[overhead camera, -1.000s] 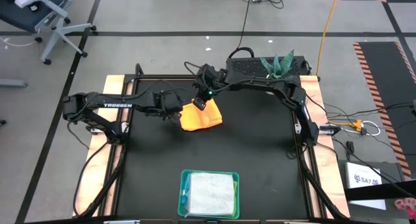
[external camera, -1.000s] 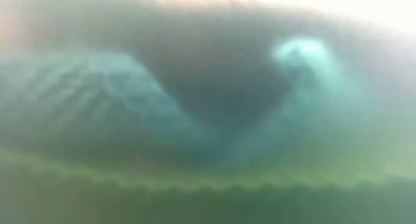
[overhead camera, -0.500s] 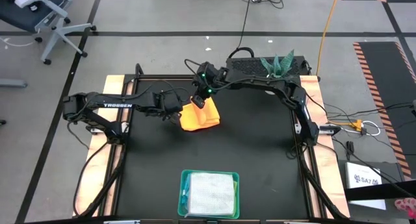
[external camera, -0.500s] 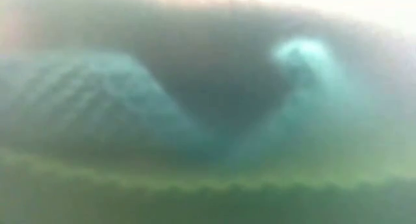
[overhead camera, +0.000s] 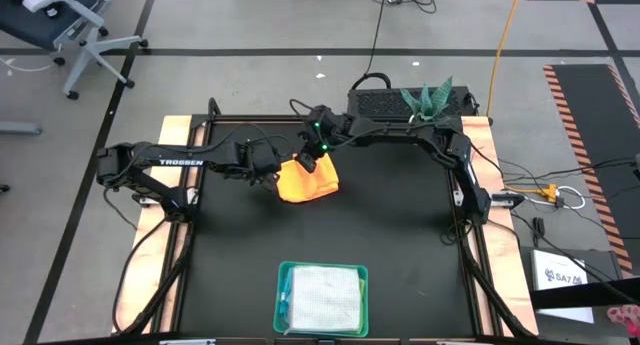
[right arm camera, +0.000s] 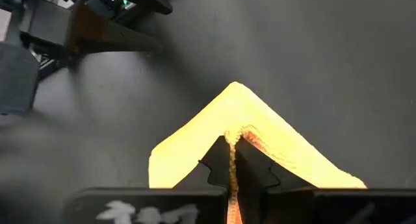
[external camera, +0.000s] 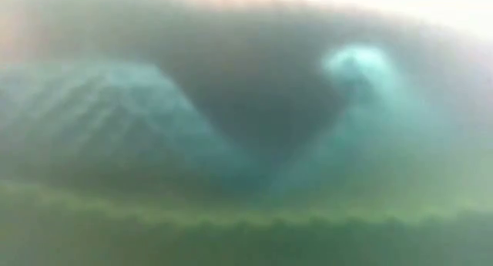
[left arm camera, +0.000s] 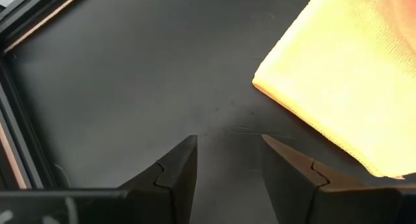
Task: Fold microfiber towels
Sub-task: Fold the orange microfiber cloth
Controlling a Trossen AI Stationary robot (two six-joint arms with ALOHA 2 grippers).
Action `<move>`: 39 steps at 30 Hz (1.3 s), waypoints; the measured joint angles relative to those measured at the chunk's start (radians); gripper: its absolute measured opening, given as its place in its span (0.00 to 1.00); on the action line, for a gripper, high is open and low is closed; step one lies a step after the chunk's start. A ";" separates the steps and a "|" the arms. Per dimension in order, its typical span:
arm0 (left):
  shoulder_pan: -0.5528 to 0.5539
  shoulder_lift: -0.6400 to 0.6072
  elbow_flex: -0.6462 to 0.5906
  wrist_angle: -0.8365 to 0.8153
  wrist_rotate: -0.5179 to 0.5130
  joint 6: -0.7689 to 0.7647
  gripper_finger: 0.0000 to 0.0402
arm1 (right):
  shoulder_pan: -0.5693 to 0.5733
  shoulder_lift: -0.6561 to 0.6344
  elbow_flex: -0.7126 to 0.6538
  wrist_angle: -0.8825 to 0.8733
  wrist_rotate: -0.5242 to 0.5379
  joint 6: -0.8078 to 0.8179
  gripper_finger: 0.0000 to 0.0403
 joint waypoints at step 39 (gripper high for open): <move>0.046 0.004 0.000 0.258 0.027 0.791 0.41 | -0.125 -0.303 -0.016 -0.320 -0.084 -0.201 0.42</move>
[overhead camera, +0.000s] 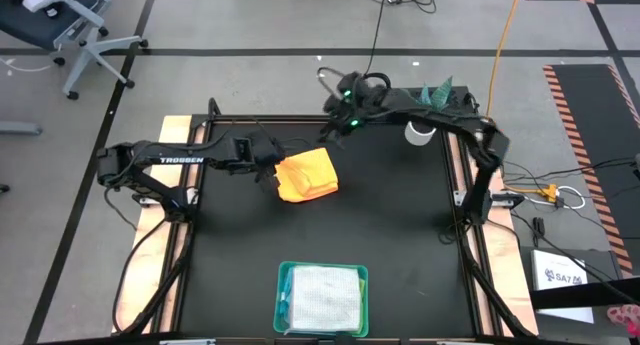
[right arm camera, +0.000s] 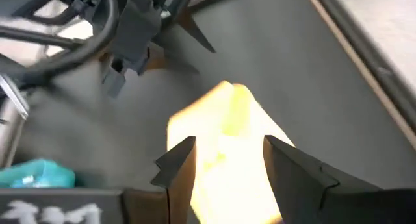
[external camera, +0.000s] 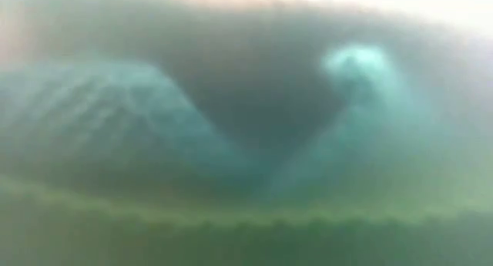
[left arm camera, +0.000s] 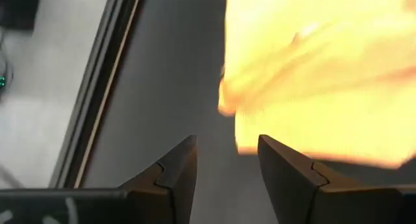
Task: Fold microfiber towels
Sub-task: Fold the orange microfiber cloth
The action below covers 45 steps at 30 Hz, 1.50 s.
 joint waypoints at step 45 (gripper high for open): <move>0.064 0.293 0.072 0.228 0.372 0.560 0.41 | -0.060 -0.489 -0.484 0.136 0.219 0.097 0.42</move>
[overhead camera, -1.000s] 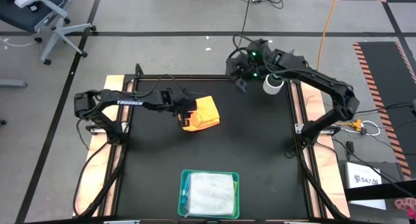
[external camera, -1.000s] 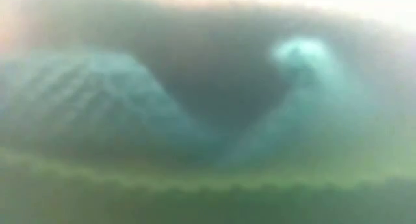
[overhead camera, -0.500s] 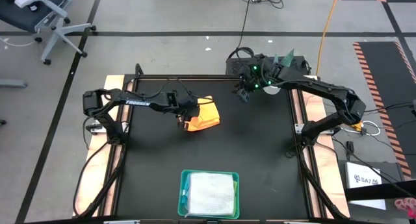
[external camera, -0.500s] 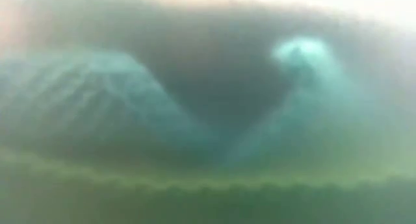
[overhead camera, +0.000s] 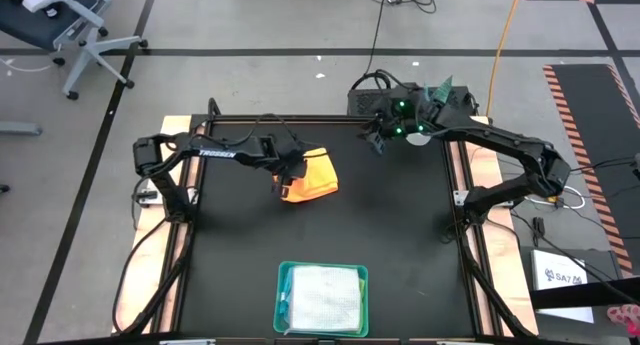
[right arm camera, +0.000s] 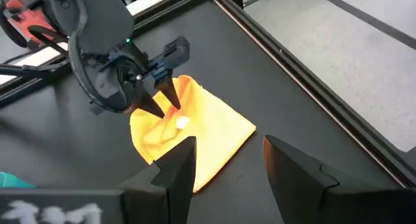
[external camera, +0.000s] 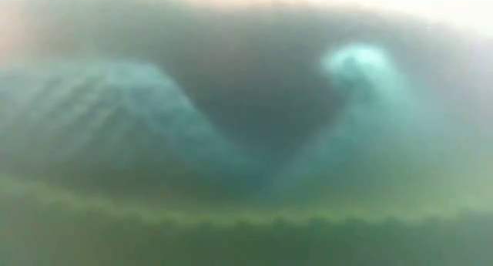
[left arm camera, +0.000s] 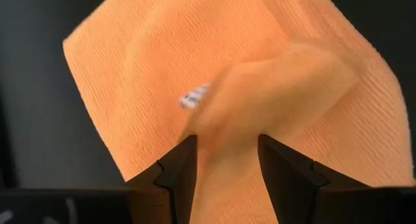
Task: Fold microfiber towels
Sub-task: Fold the orange microfiber cloth
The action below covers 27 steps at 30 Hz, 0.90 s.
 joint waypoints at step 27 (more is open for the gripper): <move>-0.142 -0.046 0.060 -0.224 -0.130 -0.157 0.03 | 0.000 -0.004 0.000 0.027 0.031 -0.001 0.42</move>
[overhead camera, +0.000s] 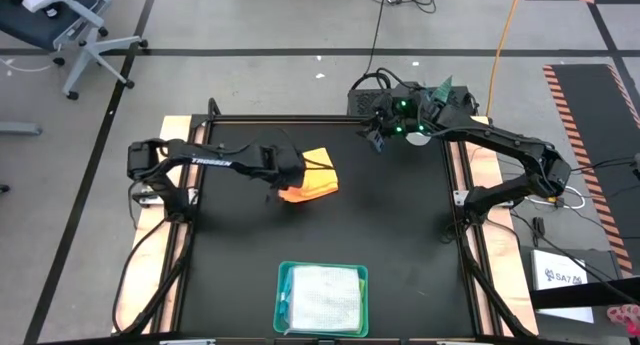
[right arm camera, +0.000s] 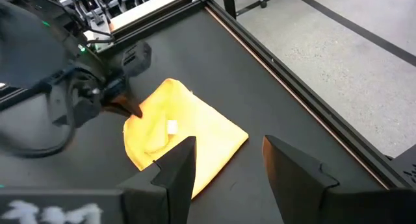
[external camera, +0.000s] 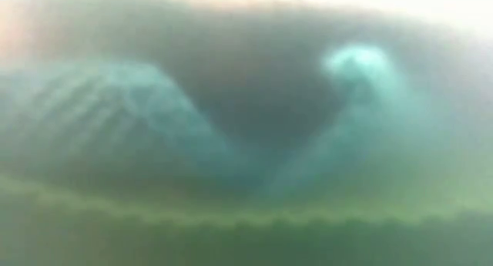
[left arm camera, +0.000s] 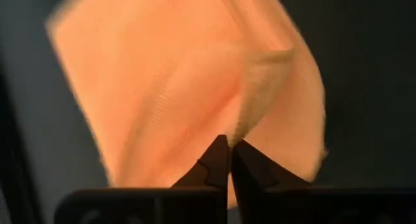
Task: Fold microfiber towels
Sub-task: Fold the orange microfiber cloth
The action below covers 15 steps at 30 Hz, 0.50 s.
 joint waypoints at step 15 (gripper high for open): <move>-0.062 -0.009 0.007 -0.132 0.072 -0.127 0.07 | 0.000 0.000 0.000 0.007 -0.006 -0.026 0.42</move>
